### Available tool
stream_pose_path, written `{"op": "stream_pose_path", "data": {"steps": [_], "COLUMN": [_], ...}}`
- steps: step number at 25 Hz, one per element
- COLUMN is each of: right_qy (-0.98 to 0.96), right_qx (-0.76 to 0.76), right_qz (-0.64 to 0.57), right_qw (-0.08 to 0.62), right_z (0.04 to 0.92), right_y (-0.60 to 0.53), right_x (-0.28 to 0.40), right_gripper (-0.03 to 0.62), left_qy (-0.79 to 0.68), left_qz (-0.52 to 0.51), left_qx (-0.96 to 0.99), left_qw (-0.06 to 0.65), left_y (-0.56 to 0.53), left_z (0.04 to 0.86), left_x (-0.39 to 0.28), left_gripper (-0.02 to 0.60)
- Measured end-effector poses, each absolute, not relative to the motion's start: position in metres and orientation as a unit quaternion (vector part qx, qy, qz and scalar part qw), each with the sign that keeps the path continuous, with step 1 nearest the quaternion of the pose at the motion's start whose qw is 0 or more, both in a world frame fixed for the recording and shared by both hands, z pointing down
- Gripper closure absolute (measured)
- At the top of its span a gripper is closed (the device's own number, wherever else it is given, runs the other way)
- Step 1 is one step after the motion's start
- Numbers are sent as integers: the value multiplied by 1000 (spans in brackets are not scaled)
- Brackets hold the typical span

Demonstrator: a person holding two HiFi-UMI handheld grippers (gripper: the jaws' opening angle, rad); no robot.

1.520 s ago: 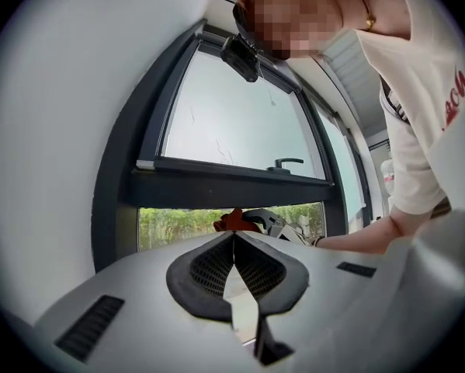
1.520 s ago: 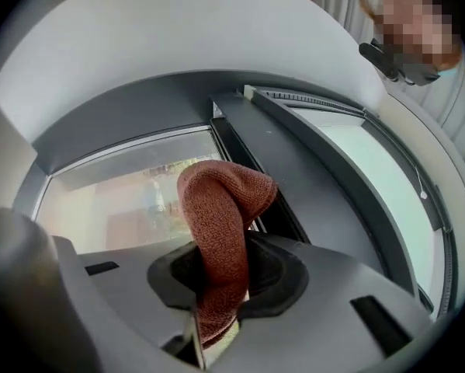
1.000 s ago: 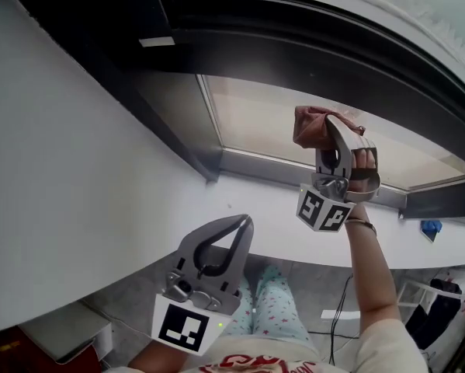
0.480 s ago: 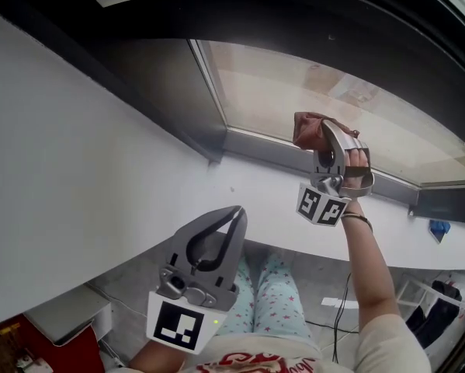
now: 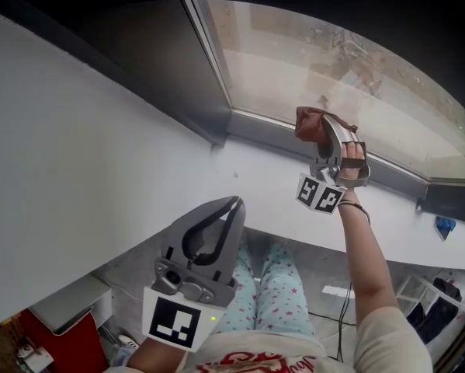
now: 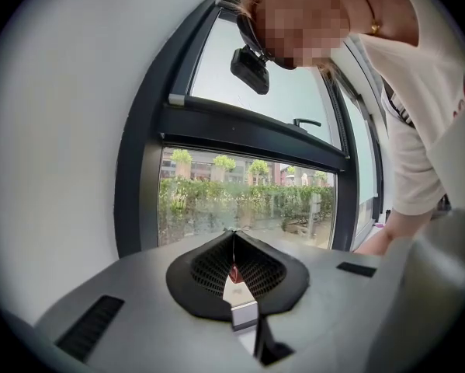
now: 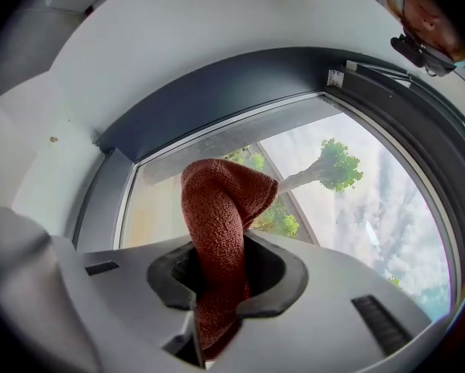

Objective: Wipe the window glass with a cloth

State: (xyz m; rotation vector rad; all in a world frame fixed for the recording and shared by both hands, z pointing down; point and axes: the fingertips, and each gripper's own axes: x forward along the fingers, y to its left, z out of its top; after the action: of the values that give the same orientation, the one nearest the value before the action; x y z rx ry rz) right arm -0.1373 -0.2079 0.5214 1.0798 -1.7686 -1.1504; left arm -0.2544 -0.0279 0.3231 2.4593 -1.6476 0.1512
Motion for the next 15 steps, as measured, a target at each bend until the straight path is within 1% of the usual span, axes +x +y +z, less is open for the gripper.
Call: {"op": "stream_pose_path", "data": {"steps": [9, 15], "right_qy": [-698, -705], "right_qx": [434, 412], "right_qz": [-422, -396], "right_qw": [383, 421], "right_z": [549, 593], "right_y": [-208, -209], "right_x": [-136, -135], "right_gripper": [499, 499], "left_qy": [-560, -569], "left_qz": [55, 56], "left_qx": [822, 815], "left_qw": [92, 96], "left_y": [-29, -31], "left_z": [328, 331], "left_x": [-258, -264], "left_gripper": [560, 560]}}
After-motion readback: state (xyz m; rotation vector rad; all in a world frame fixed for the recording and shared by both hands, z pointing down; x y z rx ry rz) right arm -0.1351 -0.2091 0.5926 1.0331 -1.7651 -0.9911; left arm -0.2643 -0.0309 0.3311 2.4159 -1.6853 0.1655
